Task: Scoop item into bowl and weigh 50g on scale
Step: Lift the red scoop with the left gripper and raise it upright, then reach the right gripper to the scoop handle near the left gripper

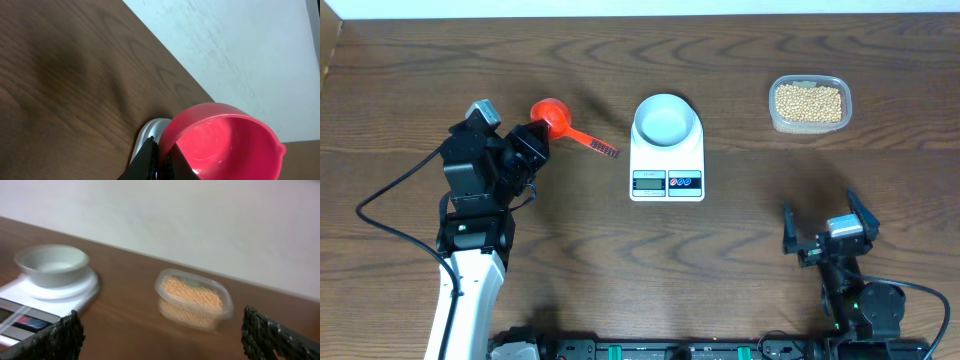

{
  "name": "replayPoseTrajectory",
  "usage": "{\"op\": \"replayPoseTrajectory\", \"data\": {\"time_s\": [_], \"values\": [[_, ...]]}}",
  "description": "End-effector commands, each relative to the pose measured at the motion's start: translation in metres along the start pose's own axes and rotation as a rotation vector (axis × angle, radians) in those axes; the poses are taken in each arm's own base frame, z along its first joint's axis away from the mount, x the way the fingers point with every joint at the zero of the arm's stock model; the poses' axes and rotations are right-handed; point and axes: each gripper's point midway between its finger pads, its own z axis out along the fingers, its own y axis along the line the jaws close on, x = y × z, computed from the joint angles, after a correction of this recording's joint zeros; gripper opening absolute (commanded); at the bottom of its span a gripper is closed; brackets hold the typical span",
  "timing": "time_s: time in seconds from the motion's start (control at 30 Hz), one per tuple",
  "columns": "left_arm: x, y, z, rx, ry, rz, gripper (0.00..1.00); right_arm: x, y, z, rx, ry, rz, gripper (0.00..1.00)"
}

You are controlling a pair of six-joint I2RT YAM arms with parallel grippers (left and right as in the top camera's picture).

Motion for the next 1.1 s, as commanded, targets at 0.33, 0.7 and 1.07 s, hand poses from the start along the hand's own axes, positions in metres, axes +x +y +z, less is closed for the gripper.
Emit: {"op": "replayPoseTrajectory", "data": {"time_s": [0.33,0.7,1.07], "values": [[-0.008,-0.003,0.0,-0.003,-0.025,0.001,0.07,-0.054,0.017,0.013,-0.162,-0.164,0.164,0.99],[-0.005,-0.001,0.0,-0.009,-0.017,-0.084,0.07,-0.099,0.08,0.08,-0.767,0.09,0.449,0.99],[-0.001,0.002,0.0,-0.021,0.0,-0.166,0.07,-0.11,0.099,0.084,-1.013,0.157,0.68,0.99]]}}
